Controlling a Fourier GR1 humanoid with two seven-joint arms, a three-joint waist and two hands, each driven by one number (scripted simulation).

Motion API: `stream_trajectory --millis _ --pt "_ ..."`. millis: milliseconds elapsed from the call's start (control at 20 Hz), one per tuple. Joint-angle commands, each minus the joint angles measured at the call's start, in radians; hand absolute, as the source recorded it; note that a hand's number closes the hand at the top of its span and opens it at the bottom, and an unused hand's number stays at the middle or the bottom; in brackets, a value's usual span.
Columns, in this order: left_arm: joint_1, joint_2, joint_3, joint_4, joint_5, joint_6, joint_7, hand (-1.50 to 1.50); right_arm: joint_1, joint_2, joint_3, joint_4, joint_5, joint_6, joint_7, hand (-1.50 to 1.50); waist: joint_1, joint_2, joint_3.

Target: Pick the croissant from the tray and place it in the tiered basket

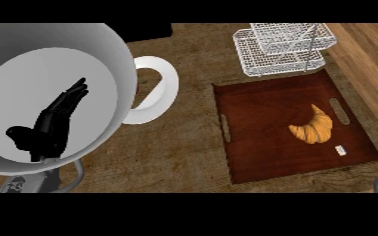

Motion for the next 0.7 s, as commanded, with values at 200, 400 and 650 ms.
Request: stream_trajectory --millis 200,400,650 --pt "-0.009 -0.052 -0.071 -0.062 -0.096 0.1 0.043 0.0 0.278 0.085 -0.214 -0.009 -0.301 0.563 -0.185 -1.5 0.04 0.034 -0.018" --pt "-0.045 -0.047 -0.09 -0.11 -0.118 0.104 0.122 0.0 0.483 -0.011 -0.275 0.096 -0.145 0.752 -0.227 -1.5 0.088 0.047 -0.022" --pt "-0.035 -0.08 -0.13 -0.13 -0.154 0.111 0.124 0.0 0.634 -0.146 -0.333 0.015 0.201 0.692 -0.307 -1.5 0.103 0.053 -0.028"
